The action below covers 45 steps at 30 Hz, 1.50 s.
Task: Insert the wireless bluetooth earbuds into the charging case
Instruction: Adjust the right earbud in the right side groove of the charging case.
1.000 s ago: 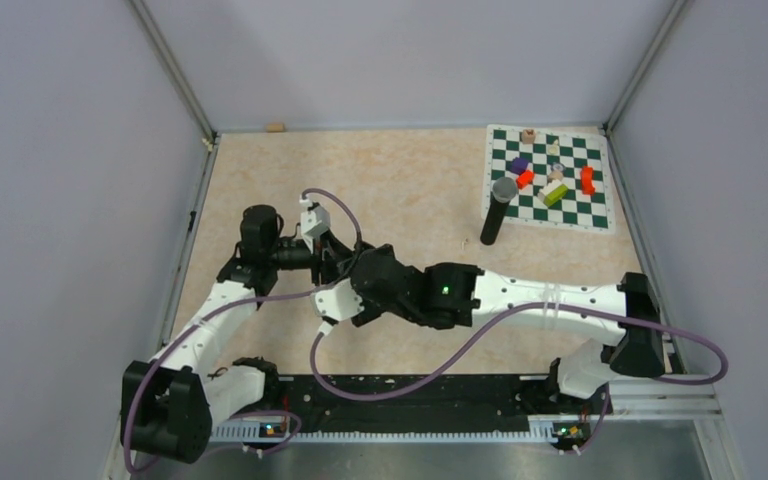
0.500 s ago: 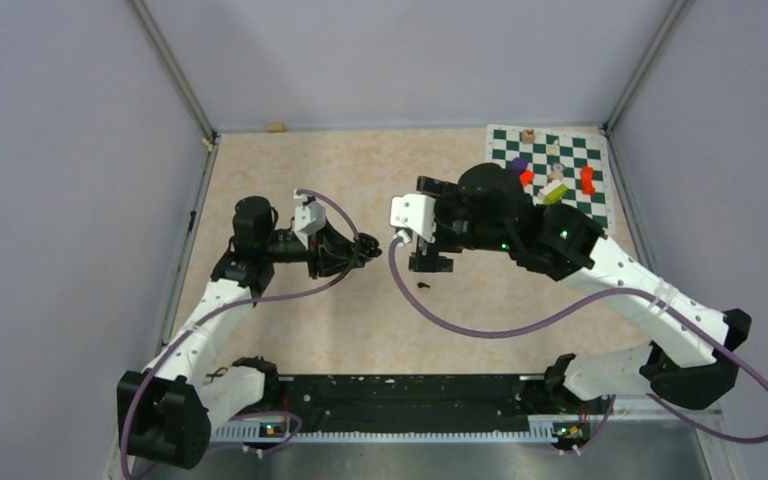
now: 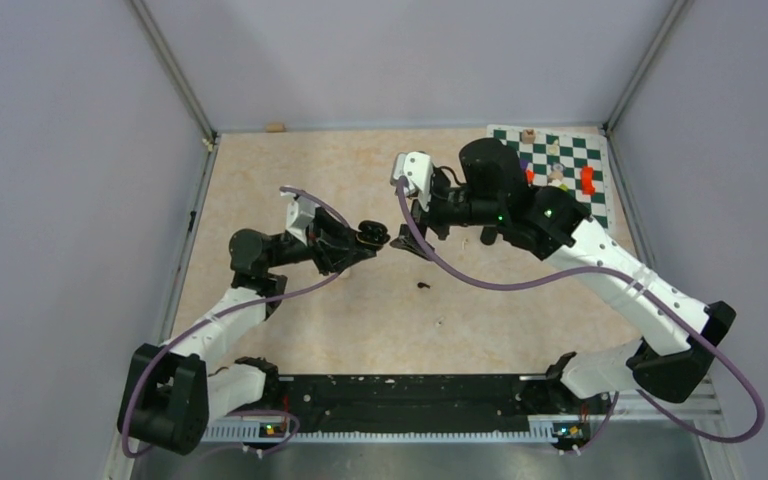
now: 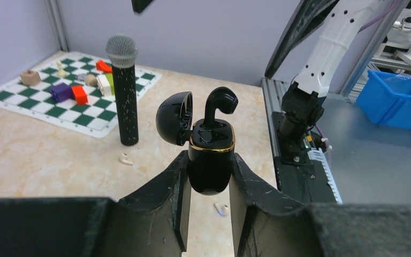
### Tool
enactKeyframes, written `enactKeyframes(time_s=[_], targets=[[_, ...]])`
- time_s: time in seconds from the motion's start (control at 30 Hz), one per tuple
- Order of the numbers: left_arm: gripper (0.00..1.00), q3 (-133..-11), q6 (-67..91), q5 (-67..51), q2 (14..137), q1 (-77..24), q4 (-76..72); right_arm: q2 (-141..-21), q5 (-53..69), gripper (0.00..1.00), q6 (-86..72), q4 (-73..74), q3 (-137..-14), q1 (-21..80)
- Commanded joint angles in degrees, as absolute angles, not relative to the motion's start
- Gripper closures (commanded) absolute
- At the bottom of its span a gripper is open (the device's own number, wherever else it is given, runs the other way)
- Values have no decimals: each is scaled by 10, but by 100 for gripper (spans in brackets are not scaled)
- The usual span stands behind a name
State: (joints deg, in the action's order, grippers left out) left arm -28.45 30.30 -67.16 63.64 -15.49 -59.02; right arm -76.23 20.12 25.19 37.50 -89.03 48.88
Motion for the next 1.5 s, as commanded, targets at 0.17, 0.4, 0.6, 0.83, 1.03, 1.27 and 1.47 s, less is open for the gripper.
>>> enactKeyframes(time_s=[0.17, 0.4, 0.6, 0.83, 1.03, 1.27, 1.47], targets=[[100, -278, 365, -629, 635, -160, -719, -761, 242, 7, 215, 323, -887, 486], [100, -277, 358, -629, 636, -159, -710, -760, 228, 6, 190, 298, -880, 486], [100, -279, 357, -632, 638, -160, -706, -769, 201, 7, 182, 283, -876, 487], [100, -281, 357, -633, 642, -160, -705, -779, 179, 7, 185, 272, -871, 487], [100, -281, 353, -634, 643, -162, -699, -785, 179, 7, 186, 272, -872, 488], [100, -281, 346, -634, 645, -163, -690, -771, 229, 7, 182, 302, -900, 487], [100, -281, 345, -635, 644, -164, -689, -747, 214, 7, 219, 313, -885, 487]])
